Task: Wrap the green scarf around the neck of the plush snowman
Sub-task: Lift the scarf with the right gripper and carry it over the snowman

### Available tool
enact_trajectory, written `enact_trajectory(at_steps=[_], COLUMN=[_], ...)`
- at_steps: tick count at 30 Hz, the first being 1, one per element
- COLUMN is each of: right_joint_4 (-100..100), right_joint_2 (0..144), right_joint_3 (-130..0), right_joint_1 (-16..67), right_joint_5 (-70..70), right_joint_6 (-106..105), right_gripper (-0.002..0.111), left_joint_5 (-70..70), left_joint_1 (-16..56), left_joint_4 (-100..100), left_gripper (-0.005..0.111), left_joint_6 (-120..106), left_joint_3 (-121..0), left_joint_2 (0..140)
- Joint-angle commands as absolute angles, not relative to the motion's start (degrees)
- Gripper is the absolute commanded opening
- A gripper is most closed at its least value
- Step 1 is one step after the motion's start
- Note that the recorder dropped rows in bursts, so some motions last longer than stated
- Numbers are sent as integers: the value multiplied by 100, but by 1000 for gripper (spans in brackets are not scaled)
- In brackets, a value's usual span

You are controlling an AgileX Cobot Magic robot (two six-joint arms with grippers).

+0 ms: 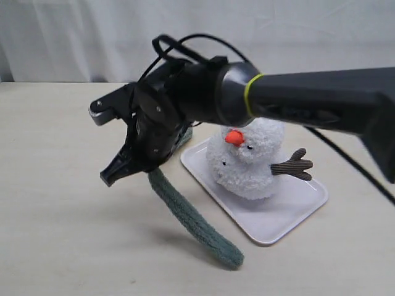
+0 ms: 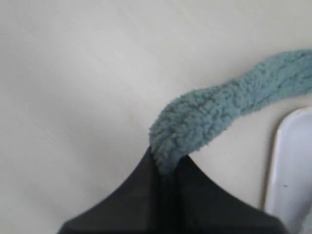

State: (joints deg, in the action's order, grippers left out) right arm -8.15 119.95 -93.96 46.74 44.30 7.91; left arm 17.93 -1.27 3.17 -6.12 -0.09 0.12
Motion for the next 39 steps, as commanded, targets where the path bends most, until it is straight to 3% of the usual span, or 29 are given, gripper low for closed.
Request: enact_trajectory(at_steps=[1,9,17,28,34,39], right_joint_4=[-1124,-1650,-3417,-3415,-3142,-4022], right_joint_2=[11220,10014,9545,9931,9987,10204], right_joint_3=[-9395,-9395,-9395,-9097,-9097,-9097], right_joint_1=[4681,4681,4645,3861,3877,3866], right_joint_5=[4923,5657,6996,6343,5083,5154], right_joint_6=[687,687,1356,1780,1560,1784], right_gripper=[4,4,4,4,4,4], left_joint_5=[1754,1754,1754,1754,1754,1754], left_joint_1=[-137,-137,-137,-137,-137,-137], left_joint_4=[304,304,304,304,304,304], left_gripper=[0,0,0,0,0,0], left_joint_6=[-574,-574,-574,-574,-574,-574], left_joint_3=[0,0,0,0,0,0], left_joint_2=[0,0,0,0,0,0])
